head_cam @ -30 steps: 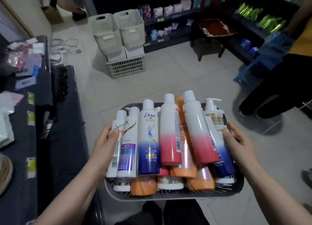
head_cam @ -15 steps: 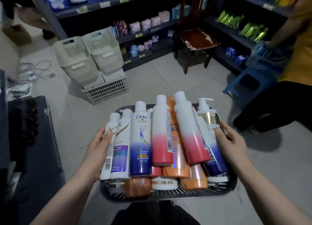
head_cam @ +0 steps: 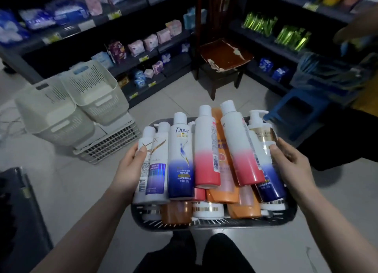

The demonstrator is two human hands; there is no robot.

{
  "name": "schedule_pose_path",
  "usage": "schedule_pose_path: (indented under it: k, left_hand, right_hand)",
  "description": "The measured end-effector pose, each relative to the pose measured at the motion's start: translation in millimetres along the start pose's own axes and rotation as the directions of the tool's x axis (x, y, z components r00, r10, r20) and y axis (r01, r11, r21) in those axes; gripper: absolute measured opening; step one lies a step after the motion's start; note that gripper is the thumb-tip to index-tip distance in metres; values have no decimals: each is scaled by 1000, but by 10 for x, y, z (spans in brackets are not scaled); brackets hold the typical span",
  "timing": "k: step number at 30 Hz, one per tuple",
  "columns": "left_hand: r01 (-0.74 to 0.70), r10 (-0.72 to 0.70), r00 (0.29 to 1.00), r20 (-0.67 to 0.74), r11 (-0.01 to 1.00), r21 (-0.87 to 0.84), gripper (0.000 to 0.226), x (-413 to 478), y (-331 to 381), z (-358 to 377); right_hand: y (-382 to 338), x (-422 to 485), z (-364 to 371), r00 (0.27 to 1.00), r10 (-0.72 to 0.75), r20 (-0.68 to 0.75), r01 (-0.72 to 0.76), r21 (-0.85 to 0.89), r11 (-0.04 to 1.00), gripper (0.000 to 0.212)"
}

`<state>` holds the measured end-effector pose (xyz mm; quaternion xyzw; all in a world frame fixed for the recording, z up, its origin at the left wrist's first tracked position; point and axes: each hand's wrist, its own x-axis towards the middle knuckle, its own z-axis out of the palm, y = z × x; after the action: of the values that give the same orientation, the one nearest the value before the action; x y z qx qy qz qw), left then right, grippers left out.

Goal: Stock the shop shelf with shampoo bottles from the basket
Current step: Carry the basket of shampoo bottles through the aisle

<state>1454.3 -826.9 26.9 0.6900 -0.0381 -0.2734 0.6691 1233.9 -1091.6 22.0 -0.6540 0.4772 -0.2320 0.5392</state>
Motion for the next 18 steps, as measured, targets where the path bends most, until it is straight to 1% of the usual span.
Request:
schedule_pose_path:
  k: [4,10,13,15,18]
  left_hand:
    - [25,-25,1000,10,999,46,19,716,271,161]
    - [4,-16,997,72,988,157,18,1746,647,537]
    - [-10,-6,998,69,972,233,24,2207,741,716]
    - [-47,29,997,74,966,254,23,2505,814,888]
    - [-57,48,998,48,971,230,22,2927,943,1160]
  right_hand:
    - [-176,519,220,998,34,-45,-33,14,999,39]
    - [-440,1432,453,998,24,-58,-22,30,999,34]
    - [-498,1936,517,998,33,-49,-31,27,999,36]
    - [-574,2296,537,997,40,-64,-38,21,999,39]
    - [-780,2802,586,999,21,-46,-21,-6,1000,32]
